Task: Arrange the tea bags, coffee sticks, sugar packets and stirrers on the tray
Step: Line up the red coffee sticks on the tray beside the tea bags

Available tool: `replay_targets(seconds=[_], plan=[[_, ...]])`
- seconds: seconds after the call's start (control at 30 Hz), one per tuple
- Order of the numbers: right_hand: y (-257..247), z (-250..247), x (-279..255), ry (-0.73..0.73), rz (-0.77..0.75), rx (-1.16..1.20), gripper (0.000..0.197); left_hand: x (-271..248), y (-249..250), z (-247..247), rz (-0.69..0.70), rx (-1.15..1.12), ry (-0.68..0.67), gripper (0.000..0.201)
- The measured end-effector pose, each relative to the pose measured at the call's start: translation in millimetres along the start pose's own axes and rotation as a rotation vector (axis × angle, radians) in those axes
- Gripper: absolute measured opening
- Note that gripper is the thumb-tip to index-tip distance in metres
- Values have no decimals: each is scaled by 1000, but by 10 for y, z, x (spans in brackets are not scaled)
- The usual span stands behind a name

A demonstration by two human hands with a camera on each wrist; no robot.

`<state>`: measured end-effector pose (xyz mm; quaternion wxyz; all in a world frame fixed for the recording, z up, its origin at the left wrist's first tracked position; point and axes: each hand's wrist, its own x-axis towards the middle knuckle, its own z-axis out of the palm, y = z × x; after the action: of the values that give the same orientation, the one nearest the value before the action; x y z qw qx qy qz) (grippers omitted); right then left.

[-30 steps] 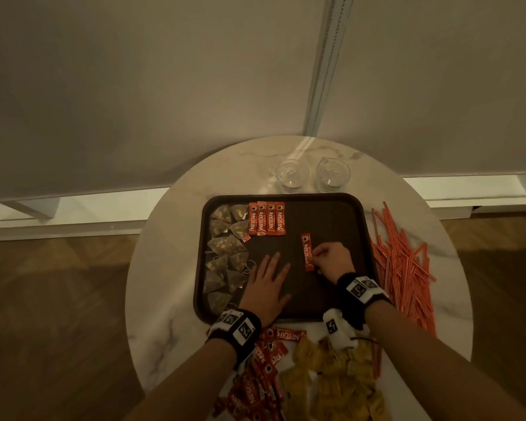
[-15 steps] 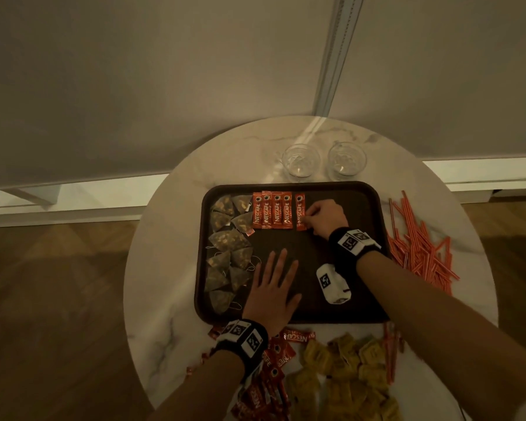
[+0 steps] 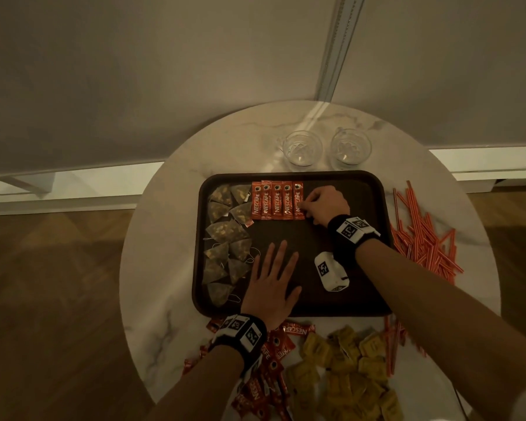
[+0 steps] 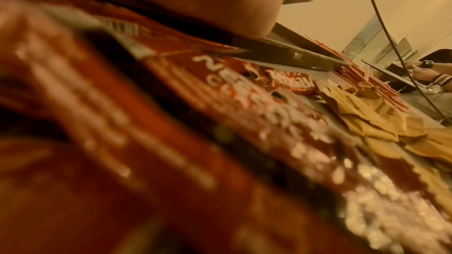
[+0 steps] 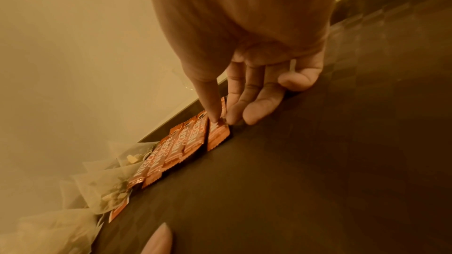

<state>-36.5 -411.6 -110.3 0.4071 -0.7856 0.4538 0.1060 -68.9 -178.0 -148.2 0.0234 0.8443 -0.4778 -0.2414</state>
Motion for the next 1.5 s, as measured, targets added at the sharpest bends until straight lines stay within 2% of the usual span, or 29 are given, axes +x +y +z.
replay_targets(seconds=[0.3,0.43,0.6,0.7,0.8,0.93,1.0,1.1,1.27,1.33,1.4,1.5], plan=[[12,18,11,17,19,-4,19,5,-12,17,1,-17,7,68],[45,15,-117,32,24,160,22,11,-4,2,-6,-13,-17,69],[252,8,-523,18,-42,283,5,-1,10,-61,0,-28,-32,71],[465,68,-982,-10,-128,125,11,-9,30,-154,-13,-2,-50,71],[676,182,-1540,-42,-285,-63,29,16,24,-363,19,-66,-65,65],[931,433,-2170,-219,-369,-332,50,-202,-84,-715,102,-279,151,46],[1052,538,-2374,-247,-355,-451,58,-454,-218,-817,47,-413,234,34],[1131,602,-2459,-226,-357,-514,62,-899,-476,-760,-145,-584,273,25],[1052,578,-2526,-198,-345,-509,61,-1790,-746,-319,-449,-643,325,16],[1018,586,-2605,-173,-360,-485,55,-2084,-799,-91,-540,-615,316,15],[1001,610,-2720,-144,-387,-415,42,-2294,-819,118,-620,-610,318,17],[1004,651,-2921,-210,-397,-352,23,-2481,-801,325,-739,-703,345,26]])
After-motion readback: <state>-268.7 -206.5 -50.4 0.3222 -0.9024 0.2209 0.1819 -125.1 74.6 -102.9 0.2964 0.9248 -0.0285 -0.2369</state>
